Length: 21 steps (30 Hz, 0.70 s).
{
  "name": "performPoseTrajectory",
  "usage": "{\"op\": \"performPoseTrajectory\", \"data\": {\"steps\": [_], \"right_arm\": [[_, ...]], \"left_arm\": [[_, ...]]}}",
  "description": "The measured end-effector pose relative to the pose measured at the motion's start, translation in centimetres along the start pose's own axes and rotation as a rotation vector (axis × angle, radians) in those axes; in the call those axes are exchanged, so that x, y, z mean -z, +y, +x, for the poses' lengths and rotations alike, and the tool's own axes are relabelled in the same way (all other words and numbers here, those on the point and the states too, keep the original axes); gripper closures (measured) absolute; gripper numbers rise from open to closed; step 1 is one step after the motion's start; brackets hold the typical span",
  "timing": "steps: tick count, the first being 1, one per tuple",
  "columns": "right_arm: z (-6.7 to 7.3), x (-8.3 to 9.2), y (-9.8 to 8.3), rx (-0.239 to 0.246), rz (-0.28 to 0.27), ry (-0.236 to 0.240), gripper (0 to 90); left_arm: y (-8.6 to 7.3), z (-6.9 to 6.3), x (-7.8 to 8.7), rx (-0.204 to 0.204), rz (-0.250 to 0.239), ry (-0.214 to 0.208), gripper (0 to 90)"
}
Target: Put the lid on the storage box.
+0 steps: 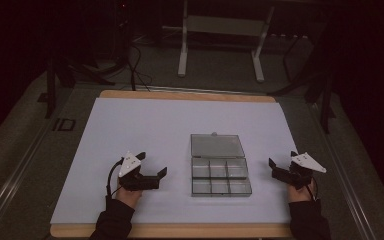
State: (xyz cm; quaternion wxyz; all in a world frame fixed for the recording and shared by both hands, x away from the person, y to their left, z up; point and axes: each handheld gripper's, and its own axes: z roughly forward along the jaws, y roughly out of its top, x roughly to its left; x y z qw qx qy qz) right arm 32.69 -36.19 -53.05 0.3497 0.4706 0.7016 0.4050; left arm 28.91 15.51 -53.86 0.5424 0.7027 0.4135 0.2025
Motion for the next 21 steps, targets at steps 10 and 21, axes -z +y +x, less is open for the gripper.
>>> {"op": "performPoseTrajectory", "data": {"steps": [10,21], "right_arm": [[-0.1,0.0,0.0,-0.004,0.003,-0.002,10.0],[0.1,0.0,0.0,0.010,0.010,-0.007,10.0]], "left_arm": [[1.0,0.1,-0.9,0.040,0.188,-0.074,0.4],[4.1,-0.4,-1.9,0.086,0.257,-0.114,0.4]]}}
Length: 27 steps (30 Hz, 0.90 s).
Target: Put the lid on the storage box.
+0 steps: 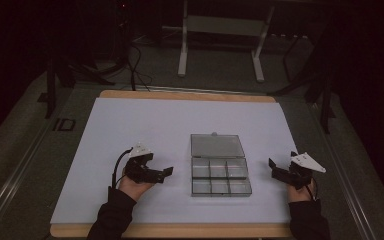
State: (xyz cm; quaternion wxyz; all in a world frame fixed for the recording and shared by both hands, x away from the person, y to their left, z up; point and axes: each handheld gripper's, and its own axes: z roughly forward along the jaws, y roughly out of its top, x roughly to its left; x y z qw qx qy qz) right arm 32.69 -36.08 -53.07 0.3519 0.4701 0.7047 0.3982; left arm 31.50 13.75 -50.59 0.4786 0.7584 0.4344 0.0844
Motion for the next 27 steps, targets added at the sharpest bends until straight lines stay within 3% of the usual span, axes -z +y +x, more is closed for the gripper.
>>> {"op": "performPoseTrajectory", "data": {"steps": [8,13,22,24,27], "right_arm": [[0.1,0.0,0.0,0.003,0.004,-0.006,10.0],[0.1,0.0,0.0,0.006,0.003,-0.006,10.0],[0.2,-0.1,0.0,0.012,0.007,-0.006,10.0],[0.2,-0.1,0.0,0.012,0.007,-0.006,10.0],[0.2,-0.1,0.0,0.015,0.006,-0.007,10.0]], "left_arm": [[3.5,-0.9,-1.0,-0.026,0.026,0.002,0.4],[5.3,-1.1,-2.2,-0.022,0.030,-0.001,0.4],[7.6,-1.1,-4.6,-0.026,0.055,0.041,0.5],[7.7,-1.1,-4.9,-0.022,0.056,0.032,0.5],[8.1,-0.9,-6.1,0.016,0.060,0.032,0.4]]}}
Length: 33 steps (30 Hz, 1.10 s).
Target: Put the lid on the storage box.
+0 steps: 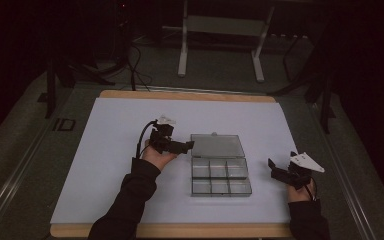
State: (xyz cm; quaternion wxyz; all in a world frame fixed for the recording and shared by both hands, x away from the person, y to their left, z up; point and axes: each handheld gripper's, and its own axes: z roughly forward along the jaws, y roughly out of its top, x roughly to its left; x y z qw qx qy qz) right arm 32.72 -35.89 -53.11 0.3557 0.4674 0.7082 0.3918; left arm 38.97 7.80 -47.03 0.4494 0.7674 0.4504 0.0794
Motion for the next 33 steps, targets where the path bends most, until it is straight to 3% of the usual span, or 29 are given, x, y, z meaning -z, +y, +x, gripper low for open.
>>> {"op": "performPoseTrajectory", "data": {"steps": [5,10,12,14,18,20,33], "right_arm": [[0.0,0.0,0.0,0.001,0.002,-0.001,10.0],[0.1,-0.1,0.0,0.005,0.004,-0.002,10.0],[0.1,0.0,0.0,0.005,0.003,-0.001,10.1],[0.1,0.0,0.0,0.005,0.003,-0.001,10.1],[0.1,0.0,0.0,0.010,0.005,0.000,10.1],[0.1,-0.1,0.0,0.012,0.004,0.000,10.1],[0.2,0.0,0.0,0.015,0.004,-0.002,10.1]], "left_arm": [[0.8,0.1,-1.4,0.047,0.012,-0.003,0.4],[1.3,-0.4,-2.9,0.049,0.039,-0.012,0.4],[1.2,-0.4,-3.5,0.057,0.058,-0.018,0.5],[0.9,-0.2,-4.2,0.102,0.078,-0.028,0.5],[0.2,0.0,-5.0,0.150,0.101,-0.064,2.3],[-0.1,-0.3,-5.5,0.138,0.129,-0.054,2.3],[-1.4,0.2,-7.0,0.230,0.169,-0.112,14.8]]}}
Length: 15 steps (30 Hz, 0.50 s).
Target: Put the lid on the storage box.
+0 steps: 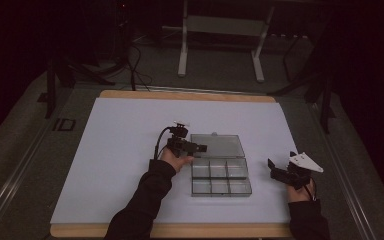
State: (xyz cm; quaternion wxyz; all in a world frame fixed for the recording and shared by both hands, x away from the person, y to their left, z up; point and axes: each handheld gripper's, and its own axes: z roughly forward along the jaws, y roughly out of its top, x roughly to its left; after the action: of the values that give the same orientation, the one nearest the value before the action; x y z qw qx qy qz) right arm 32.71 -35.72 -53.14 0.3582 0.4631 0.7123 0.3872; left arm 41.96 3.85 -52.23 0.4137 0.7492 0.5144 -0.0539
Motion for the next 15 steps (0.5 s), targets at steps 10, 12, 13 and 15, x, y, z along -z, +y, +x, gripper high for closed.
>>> {"op": "performPoseTrajectory", "data": {"steps": [10,12,13,15], "right_arm": [[0.0,0.0,0.0,0.002,0.001,-0.002,10.2],[0.0,0.0,0.0,0.002,0.001,-0.002,10.2],[0.0,0.0,0.0,0.000,0.003,-0.005,10.2],[0.0,0.0,0.0,0.001,0.004,-0.005,10.2]], "left_arm": [[-0.2,0.8,-0.4,0.032,0.037,-0.081,32.2],[-0.2,1.0,-0.4,0.048,0.040,-0.105,36.1],[-0.3,1.2,-0.4,0.059,0.040,-0.121,38.4],[-0.3,1.3,-0.2,0.060,0.030,-0.144,40.8]]}}
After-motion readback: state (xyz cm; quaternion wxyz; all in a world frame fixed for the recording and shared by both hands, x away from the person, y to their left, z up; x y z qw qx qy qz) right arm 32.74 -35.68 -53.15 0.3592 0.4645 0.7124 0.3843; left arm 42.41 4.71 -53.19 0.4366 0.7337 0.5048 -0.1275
